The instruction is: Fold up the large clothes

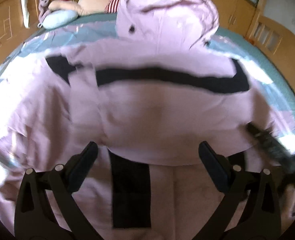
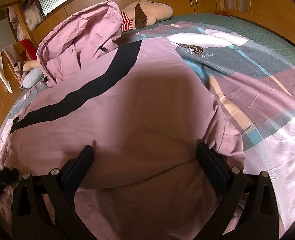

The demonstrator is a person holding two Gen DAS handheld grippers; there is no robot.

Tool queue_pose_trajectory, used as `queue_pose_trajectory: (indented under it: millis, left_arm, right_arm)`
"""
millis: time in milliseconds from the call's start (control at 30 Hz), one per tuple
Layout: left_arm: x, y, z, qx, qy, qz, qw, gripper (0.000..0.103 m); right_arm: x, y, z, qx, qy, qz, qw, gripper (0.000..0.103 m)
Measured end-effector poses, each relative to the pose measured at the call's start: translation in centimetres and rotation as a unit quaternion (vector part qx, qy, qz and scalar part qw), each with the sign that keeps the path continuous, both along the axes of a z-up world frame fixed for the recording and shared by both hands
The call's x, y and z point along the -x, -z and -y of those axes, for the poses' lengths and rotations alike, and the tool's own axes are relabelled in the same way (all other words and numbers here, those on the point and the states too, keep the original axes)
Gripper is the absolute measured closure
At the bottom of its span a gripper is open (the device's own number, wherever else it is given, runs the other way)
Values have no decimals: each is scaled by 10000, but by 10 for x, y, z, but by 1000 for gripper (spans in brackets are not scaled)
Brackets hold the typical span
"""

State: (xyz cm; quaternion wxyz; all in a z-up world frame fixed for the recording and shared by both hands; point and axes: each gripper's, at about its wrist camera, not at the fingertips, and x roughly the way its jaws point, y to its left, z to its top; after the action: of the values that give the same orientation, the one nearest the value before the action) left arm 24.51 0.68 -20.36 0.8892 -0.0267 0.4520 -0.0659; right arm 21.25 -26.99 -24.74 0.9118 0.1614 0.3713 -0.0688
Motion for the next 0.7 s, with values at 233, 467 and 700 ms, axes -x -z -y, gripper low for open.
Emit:
queue_pose_trajectory:
  millis: [233,467,700]
  left_arm:
    - [9,-63,-89,-585,-401,367,9968,2]
    - [-26,-14,-258,-23,-2040,-262,9786,2]
    - [-27,46,-370,1834,-3243,-575,9262,2]
  right_arm:
    - [0,0,-1,15,6,-14,10000,1]
    - [0,-1,-3,91,41,-60,9999,1]
    - [1,-1,-3,87,46,-66,9999,1]
